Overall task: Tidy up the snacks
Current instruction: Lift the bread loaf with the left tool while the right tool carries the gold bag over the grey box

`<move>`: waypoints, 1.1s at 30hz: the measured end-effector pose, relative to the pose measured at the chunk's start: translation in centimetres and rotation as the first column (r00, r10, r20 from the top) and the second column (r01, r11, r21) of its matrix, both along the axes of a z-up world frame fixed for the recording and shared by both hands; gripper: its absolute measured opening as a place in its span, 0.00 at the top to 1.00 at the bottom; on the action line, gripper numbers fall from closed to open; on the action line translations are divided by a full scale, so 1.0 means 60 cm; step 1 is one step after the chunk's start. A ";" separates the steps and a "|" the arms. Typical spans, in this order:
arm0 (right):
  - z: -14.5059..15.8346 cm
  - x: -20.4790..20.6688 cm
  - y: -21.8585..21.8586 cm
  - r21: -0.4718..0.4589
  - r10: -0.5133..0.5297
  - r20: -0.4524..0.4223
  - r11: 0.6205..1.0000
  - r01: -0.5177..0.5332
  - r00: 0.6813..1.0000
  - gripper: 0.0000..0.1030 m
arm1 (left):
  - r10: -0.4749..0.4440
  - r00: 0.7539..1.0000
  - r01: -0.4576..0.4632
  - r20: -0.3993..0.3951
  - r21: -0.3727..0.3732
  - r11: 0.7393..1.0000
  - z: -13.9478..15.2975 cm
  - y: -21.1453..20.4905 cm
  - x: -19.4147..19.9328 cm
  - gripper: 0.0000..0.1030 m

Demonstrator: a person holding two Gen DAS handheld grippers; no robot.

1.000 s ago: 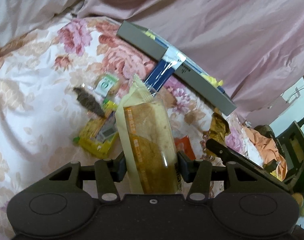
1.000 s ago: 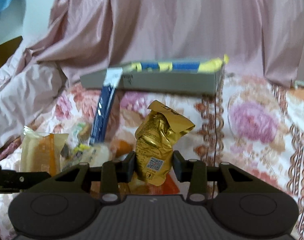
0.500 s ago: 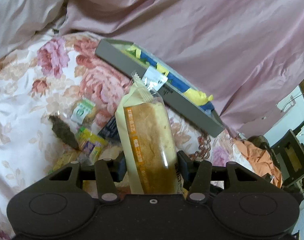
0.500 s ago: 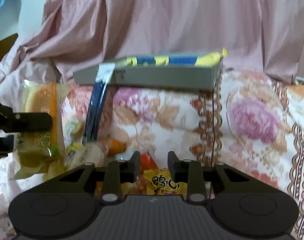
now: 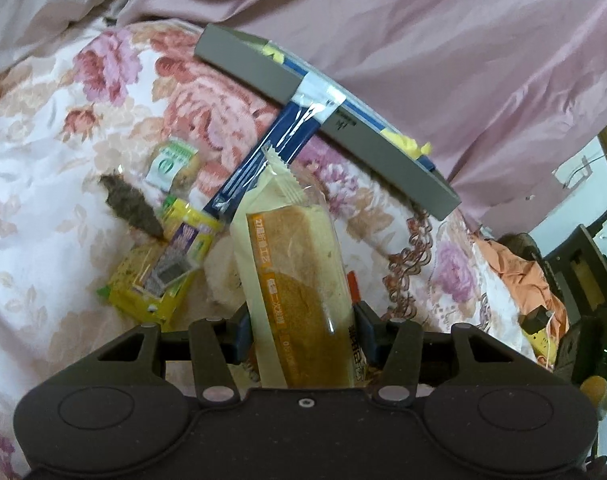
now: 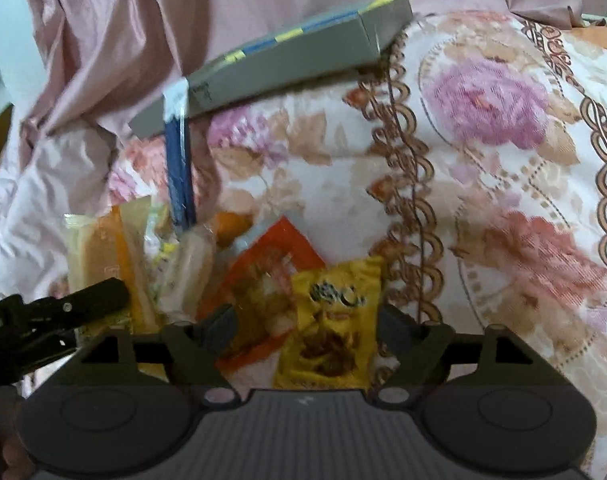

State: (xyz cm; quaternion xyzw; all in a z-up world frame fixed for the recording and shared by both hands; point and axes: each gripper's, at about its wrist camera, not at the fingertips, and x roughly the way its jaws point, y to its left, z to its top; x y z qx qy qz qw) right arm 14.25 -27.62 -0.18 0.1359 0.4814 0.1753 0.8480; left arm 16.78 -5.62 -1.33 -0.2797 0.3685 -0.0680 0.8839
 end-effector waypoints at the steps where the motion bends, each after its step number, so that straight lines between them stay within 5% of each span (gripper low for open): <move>1: -0.005 0.003 0.006 -0.016 0.011 -0.016 1.000 -0.011 1.000 0.20 | 0.003 1.000 -0.003 -0.005 -0.006 1.000 -0.003 0.001 0.000 0.49; 4: -0.020 0.009 0.030 -0.085 0.041 -0.057 0.995 -0.046 0.998 0.24 | 0.007 1.000 -0.007 -0.007 -0.011 1.000 -0.008 0.002 -0.002 0.49; 7: -0.026 0.010 0.049 -0.171 0.038 -0.041 0.984 -0.044 0.998 0.40 | 0.002 1.000 -0.002 -0.010 -0.009 1.000 -0.008 -0.002 -0.002 0.49; 11: -0.022 0.005 0.058 -0.182 0.055 -0.005 0.982 -0.055 0.998 0.51 | -0.005 1.000 0.005 -0.001 -0.001 1.000 -0.002 -0.007 -0.001 0.49; 18: -0.018 0.007 0.044 -0.117 0.027 0.031 0.993 -0.023 0.999 0.54 | -0.008 1.000 0.008 0.018 0.008 1.000 0.014 -0.015 -0.005 0.49; 26: 0.018 -0.010 0.027 -0.058 -0.019 0.175 0.998 0.029 0.984 0.53 | 0.005 0.998 -0.007 0.058 0.028 1.000 0.036 -0.018 0.001 0.49; 33: 0.073 -0.025 0.015 0.014 -0.082 0.405 0.996 0.084 0.911 0.53 | 0.035 0.992 -0.040 0.122 0.039 0.998 0.066 -0.023 0.044 0.49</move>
